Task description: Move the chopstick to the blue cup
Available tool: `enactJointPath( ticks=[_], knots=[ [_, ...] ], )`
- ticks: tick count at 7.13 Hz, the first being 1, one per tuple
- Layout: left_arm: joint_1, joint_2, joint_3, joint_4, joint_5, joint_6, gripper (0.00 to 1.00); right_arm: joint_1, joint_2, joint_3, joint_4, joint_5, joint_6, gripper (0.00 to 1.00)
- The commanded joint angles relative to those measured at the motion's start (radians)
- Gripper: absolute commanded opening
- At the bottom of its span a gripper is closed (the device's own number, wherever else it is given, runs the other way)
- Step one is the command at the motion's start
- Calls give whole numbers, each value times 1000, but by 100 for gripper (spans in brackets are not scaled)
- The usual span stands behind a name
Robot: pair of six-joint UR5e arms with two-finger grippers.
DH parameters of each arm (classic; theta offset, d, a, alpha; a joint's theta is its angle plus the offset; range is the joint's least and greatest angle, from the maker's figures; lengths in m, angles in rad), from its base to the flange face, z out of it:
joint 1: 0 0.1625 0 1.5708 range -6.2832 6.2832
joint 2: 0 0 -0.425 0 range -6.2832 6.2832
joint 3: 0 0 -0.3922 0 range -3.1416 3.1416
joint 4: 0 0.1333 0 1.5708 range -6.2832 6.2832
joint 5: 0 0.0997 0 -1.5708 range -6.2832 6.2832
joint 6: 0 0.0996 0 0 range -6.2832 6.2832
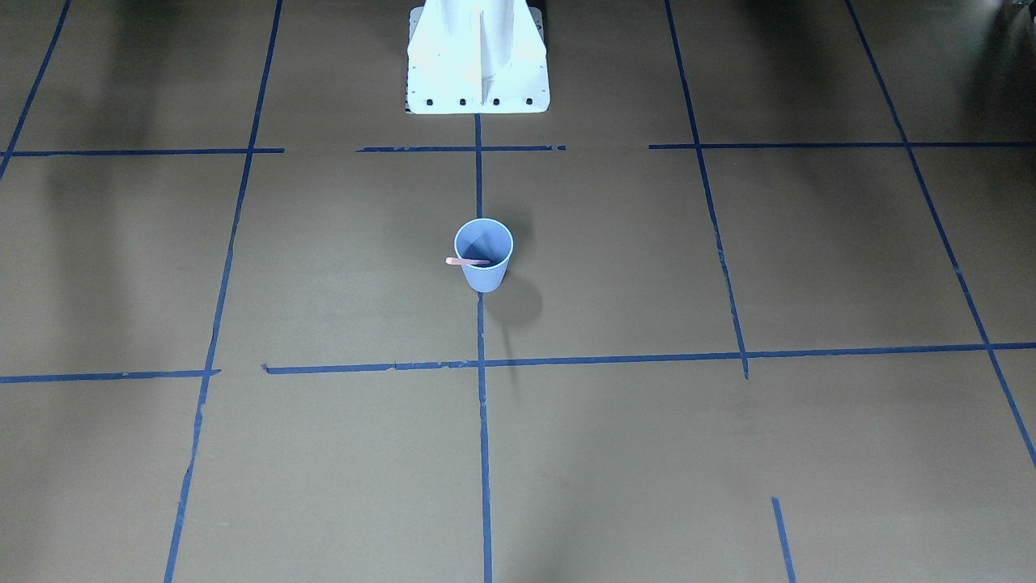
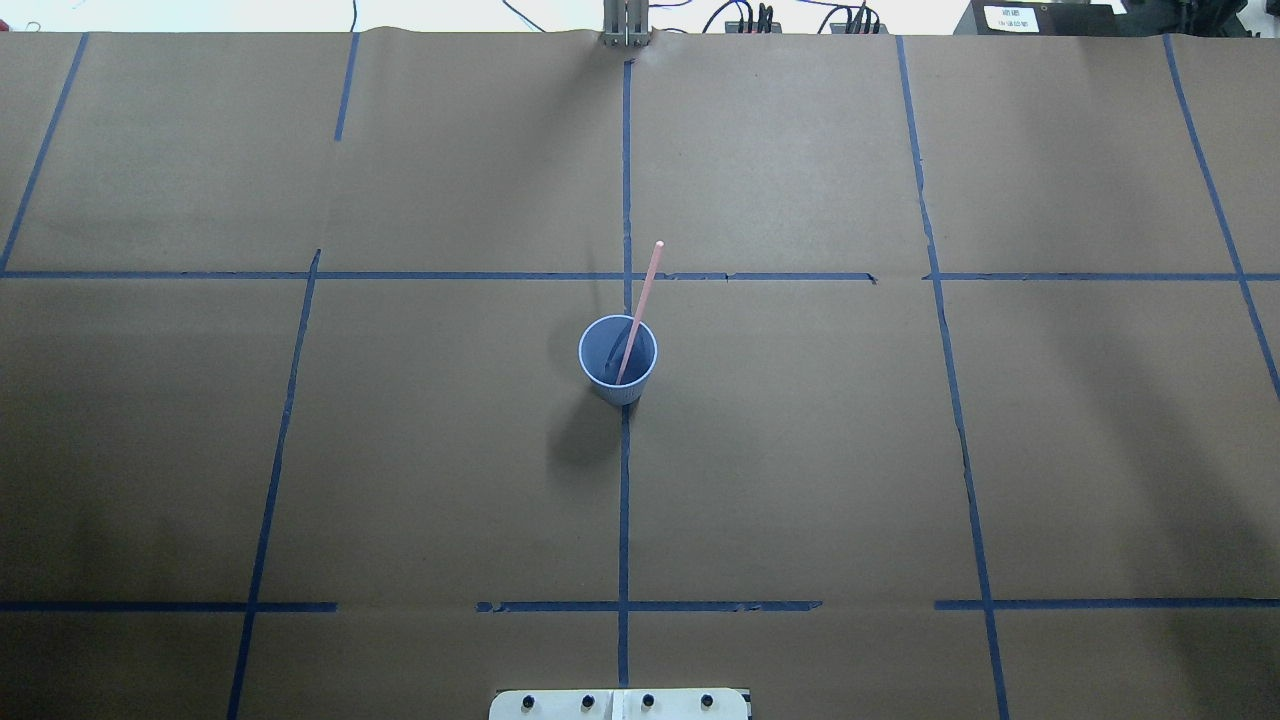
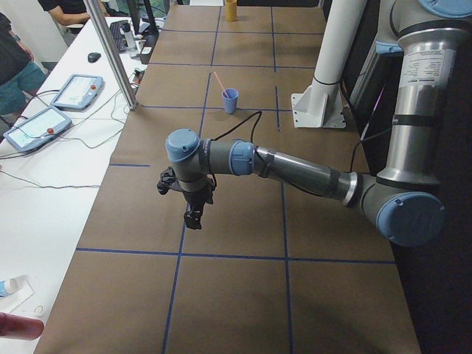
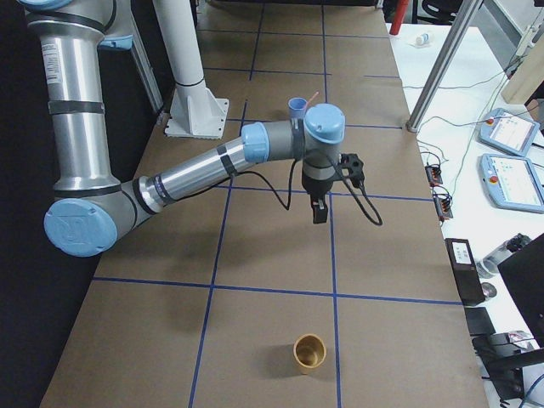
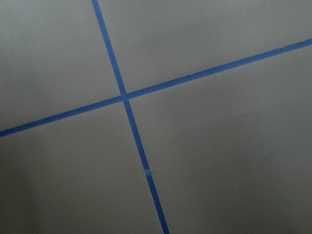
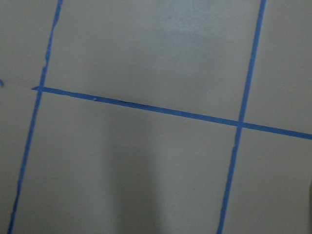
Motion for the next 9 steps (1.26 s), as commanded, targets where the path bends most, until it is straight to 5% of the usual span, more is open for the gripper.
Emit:
enactJointPath(
  ticks=[1, 3, 6, 9],
  knots=[
    [-4, 15, 2, 0, 0, 2, 100, 71, -54, -163, 88, 27, -94, 100],
    [-2, 50, 8, 0, 0, 1, 100, 69, -72, -203, 94, 27, -81, 100],
    [-2, 59, 17, 0, 0, -1, 100, 69, -179, -191, 343, 33, 86, 100],
    [-2, 59, 77, -72, -2, -1, 100, 69, -184, -192, 367, 31, 133, 100]
  ],
)
